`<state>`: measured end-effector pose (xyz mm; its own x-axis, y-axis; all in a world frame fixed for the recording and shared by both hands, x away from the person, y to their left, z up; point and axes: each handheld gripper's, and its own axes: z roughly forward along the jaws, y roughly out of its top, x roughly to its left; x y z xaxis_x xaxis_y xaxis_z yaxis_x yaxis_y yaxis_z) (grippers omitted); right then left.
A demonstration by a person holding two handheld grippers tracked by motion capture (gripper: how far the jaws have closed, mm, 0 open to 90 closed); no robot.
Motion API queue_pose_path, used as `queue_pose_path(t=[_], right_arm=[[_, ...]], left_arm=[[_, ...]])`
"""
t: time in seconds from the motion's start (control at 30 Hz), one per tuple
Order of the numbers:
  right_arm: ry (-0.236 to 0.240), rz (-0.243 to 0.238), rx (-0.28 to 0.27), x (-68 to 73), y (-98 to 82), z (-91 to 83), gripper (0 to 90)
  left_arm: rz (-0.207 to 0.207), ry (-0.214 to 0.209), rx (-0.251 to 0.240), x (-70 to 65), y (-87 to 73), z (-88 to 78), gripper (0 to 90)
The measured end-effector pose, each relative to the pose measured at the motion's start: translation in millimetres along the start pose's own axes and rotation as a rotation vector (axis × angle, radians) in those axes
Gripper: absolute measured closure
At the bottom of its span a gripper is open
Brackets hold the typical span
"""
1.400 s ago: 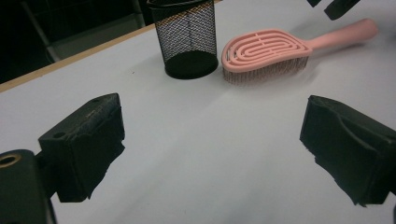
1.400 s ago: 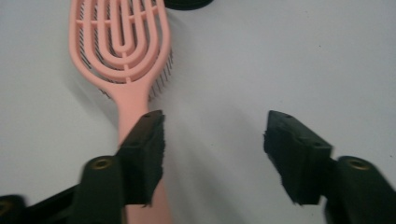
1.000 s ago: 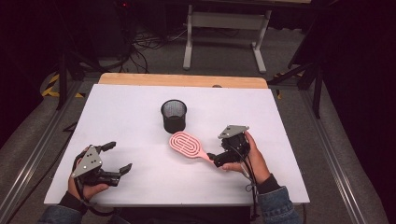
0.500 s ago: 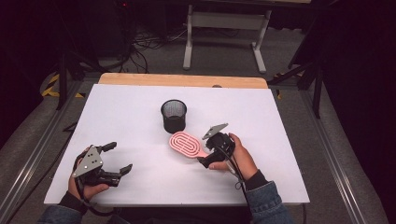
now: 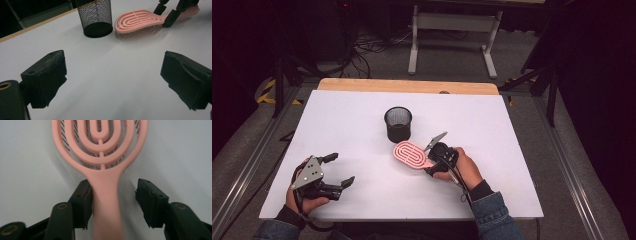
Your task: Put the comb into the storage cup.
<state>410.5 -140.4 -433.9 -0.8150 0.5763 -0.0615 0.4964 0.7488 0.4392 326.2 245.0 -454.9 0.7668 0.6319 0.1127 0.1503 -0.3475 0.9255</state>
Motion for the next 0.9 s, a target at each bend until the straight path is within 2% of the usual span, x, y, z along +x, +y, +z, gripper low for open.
queue_pose_path(t=[0.03,0.17,0.23,0.6,0.77,0.9], right_arm=[[0.017,-0.010,-0.005,0.4,-0.2,0.1,55.0],[0.039,-0.024,-0.022,0.7,-1.6,0.0,62.2],[0.055,-0.036,-0.036,1.1,-2.4,-0.1,68.6],[0.056,-0.063,-0.067,1.9,-6.5,-0.8,69.6],[0.038,-0.071,-0.083,2.7,-7.7,-1.8,69.7],[0.027,-0.068,-0.122,2.8,-10.0,-8.1,69.7]], left_arm=[[0.000,-0.001,0.000,-0.1,0.1,0.0,7.7],[0.001,0.002,-0.001,-0.2,0.2,-0.2,8.2],[0.003,0.001,0.000,0.0,0.1,0.0,8.1],[0.006,0.002,0.002,0.0,0.2,0.4,8.2],[0.005,0.001,0.002,0.1,0.3,0.4,8.3],[0.003,0.001,0.000,0.3,0.3,0.1,8.2]])
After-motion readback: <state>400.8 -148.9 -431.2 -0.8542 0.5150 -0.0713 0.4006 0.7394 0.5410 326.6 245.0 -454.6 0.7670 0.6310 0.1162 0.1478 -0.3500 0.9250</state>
